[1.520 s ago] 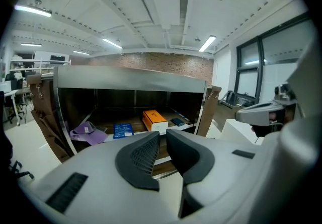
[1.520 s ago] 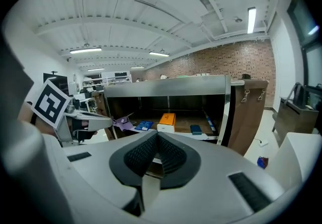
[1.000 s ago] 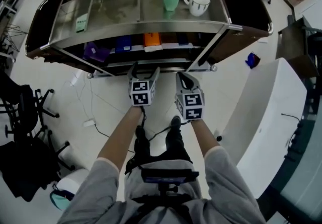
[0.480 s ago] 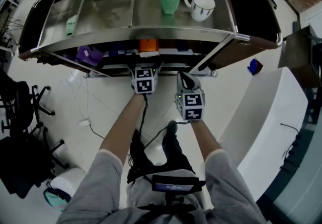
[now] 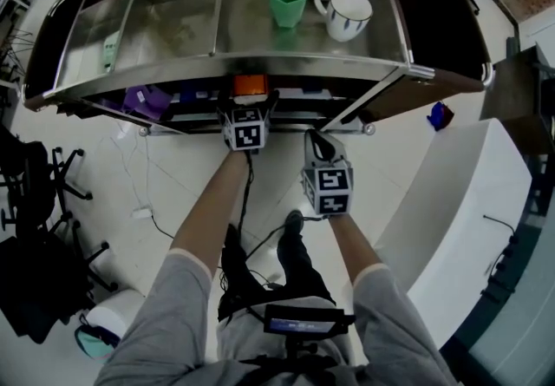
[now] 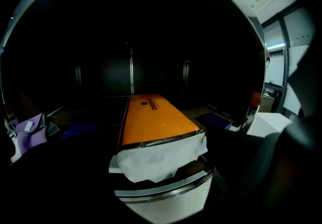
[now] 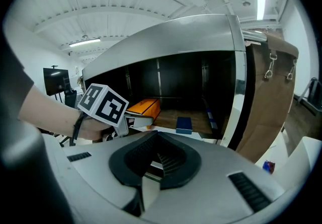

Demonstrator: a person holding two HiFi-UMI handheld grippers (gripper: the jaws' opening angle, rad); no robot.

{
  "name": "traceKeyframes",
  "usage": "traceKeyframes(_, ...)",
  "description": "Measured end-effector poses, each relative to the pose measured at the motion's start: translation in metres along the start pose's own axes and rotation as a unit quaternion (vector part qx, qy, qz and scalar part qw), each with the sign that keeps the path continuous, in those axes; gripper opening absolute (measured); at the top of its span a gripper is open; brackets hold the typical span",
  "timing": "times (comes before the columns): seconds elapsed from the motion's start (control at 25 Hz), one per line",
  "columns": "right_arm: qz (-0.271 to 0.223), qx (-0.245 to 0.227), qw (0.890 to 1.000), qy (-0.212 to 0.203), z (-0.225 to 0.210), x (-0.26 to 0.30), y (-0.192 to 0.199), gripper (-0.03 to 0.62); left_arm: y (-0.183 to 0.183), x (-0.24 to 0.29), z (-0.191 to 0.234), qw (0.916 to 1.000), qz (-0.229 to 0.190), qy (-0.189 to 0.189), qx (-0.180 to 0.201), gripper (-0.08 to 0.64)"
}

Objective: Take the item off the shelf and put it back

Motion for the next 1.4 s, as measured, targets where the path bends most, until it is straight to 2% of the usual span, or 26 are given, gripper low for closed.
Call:
traceKeyframes(0.48,0.008,0.012,1.000,-0.002,-0.001,0.003,-0.002,0.009,-0.001,0.016,0.006,0.9998,0.020,0.004,0.009,0.555)
traceKeyframes(0.8,0.005,0.003,1.000,-0.003,-0.005,0.003,0.000,0.009,-0.003,0.012,0.008,0.9991,0.029,-0.006,0.032,0.469)
traceKeyframes(1.12,0.006,0.012,1.000,-0.003,0.002,-0.001,-0.003,0.009,0.000,0.002,0.011,0.9989,0.033,0.009,0.030,0.465)
traceKeyframes(1.28,0.004,0.003,1.000,-0.006,0.004,-0.002,0.000,0.009,0.001,-0.008,0.009,0.9993,0.023,0.016,0.023,0.463)
traceKeyframes(1.4,0.008,0.006,1.000,-0.005,0.009,-0.008,-0.003,0.009,-0.002,-0.022,0.005,0.9992,0.017,0.019,0.031,0.463)
Point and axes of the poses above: the fingertips, and each gripper's own axes: x forward along the fingers, z to its left, y out of its underside, the point moved 8 cm from there along -x, backward along the fingers, and after that the axes turned 13 degrees about y, right-handed, at the moved point
